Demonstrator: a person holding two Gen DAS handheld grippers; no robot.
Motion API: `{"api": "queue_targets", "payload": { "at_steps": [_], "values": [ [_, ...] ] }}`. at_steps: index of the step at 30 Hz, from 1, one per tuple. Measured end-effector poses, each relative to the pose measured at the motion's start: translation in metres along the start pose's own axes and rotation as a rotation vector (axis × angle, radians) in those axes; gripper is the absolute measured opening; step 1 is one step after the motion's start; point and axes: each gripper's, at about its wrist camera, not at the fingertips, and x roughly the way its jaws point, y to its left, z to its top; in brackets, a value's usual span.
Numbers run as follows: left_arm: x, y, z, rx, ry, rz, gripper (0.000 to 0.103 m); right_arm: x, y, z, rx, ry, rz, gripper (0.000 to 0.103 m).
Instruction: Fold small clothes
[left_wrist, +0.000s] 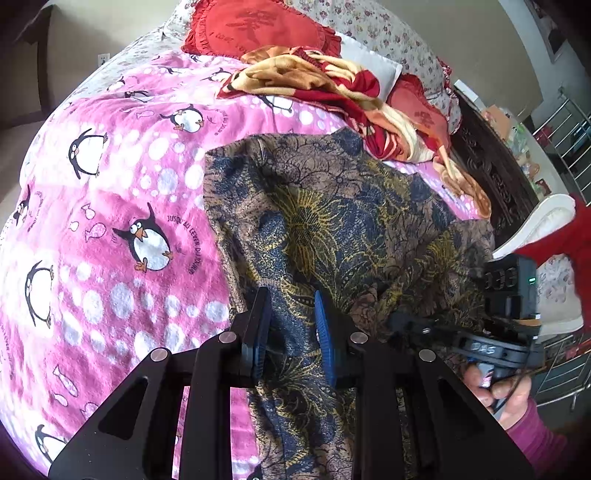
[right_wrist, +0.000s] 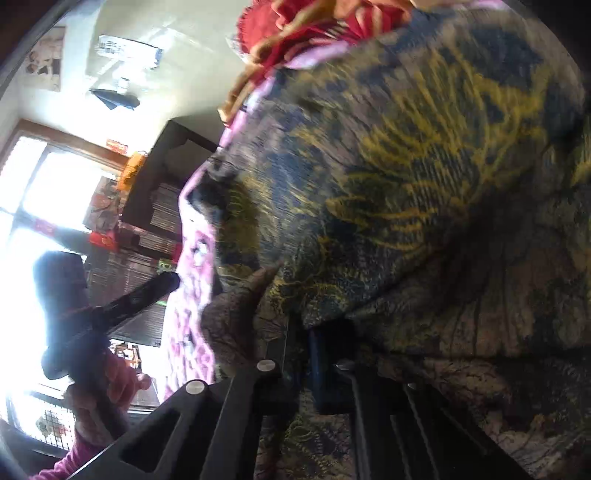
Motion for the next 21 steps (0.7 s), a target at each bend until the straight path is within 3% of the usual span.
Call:
{"api": "queue_targets", "payload": {
  "at_steps": [7,15,19,20,21],
  "values": [
    [-0.005,0.0,0.004,0.034,-0.03,-0.021,0.022,-0.032,0.047,0.05,-0.15,-0.053,-0.042,0.003],
    [0.003,-0.003,0.009,0.025,-0.036,-0.037,0.032,0.038,0.062,0.12,-0.191,-0.012,-0.142,0.002],
    [0.012,-0.002,0.018,0.008,-0.029,-0.028,0.032,0.066,0.044,0.13,-0.133,0.016,-0.106,0.002],
    [0.016,-0.004,0.021,0.007,-0.027,-0.027,0.034,0.061,0.043,0.13,-0.12,0.005,-0.083,0.005],
    [0.019,-0.005,0.022,0.008,-0.025,-0.027,0.036,0.052,0.042,0.128,-0.121,-0.007,-0.071,0.015]
  ]
}}
